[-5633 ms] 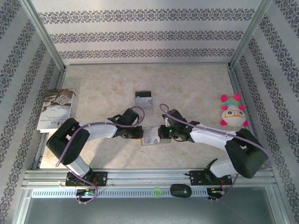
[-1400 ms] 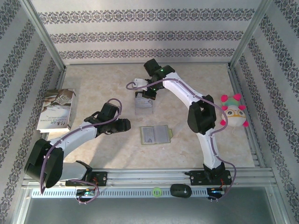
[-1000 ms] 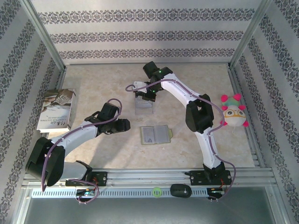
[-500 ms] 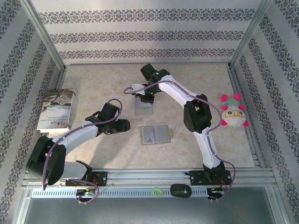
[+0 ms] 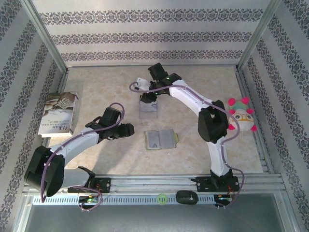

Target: Take the credit cards out of the card holder

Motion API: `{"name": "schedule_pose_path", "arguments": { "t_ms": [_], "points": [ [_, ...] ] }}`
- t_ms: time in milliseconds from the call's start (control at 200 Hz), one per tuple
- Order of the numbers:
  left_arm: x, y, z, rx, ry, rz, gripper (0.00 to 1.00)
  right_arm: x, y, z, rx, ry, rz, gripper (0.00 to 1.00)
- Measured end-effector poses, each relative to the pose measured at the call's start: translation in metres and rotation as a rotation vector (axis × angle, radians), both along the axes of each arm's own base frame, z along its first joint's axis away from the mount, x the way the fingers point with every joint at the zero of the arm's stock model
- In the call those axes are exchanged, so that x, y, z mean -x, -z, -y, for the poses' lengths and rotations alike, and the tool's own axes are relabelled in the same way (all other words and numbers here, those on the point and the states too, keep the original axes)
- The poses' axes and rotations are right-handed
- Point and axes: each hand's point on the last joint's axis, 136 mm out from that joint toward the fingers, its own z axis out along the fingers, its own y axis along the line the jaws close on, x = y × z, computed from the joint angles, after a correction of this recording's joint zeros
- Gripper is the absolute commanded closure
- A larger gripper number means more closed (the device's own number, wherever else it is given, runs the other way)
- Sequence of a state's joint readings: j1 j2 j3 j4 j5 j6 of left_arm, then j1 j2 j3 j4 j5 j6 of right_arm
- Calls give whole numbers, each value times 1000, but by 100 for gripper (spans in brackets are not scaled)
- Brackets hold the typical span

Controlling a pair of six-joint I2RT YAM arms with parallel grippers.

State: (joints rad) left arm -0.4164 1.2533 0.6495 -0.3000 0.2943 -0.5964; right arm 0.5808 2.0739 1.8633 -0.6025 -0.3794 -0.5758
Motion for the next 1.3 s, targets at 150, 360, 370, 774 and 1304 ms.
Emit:
{"name": "schedule_pose_path", "arguments": {
  "t_ms": [150,360,370,774,1304],
  "points": [
    [8,0,-4,21,-17,22,29,24,-36,-6,-138,149,-12,63],
    [6,-7,-11,67,-65,72,0,96,19,4,-104,359,-209,61],
    [6,-7,-11,69,-63,76,0,100,24,6,-94,371,-218,61],
    [-1,-29,-14,188,-106,168,0,200,108,32,210,452,-293,60],
    [1,-30,-14,220,-112,162,14,204,153,36,362,464,-266,64]
  ]
}}
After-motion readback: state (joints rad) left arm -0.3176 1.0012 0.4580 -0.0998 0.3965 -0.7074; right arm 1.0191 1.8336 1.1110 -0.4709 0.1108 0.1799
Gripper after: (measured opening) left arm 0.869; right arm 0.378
